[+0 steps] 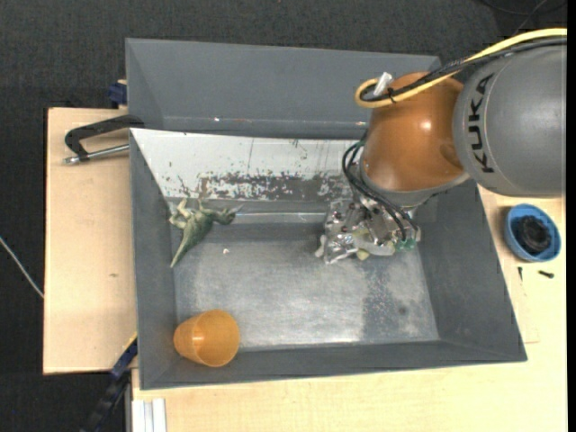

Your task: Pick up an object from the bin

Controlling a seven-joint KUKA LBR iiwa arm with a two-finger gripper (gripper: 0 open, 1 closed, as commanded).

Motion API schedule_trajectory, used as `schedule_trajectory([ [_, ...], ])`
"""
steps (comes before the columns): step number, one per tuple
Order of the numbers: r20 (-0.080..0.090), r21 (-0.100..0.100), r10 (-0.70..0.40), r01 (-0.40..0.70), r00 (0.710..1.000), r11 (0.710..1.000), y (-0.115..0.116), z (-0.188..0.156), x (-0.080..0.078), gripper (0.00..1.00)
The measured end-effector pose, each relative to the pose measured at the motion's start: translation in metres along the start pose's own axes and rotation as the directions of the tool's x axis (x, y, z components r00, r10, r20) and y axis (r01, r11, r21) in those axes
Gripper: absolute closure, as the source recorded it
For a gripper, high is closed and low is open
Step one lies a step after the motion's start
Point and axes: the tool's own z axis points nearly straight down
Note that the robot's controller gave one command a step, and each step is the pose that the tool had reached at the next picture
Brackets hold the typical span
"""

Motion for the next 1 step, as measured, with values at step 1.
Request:
schedule_trajectory([
  [1,-0.009,-0.005,-0.005,0.005,1.000,1.000,0.0056,0.0044,0.0020,0.00],
])
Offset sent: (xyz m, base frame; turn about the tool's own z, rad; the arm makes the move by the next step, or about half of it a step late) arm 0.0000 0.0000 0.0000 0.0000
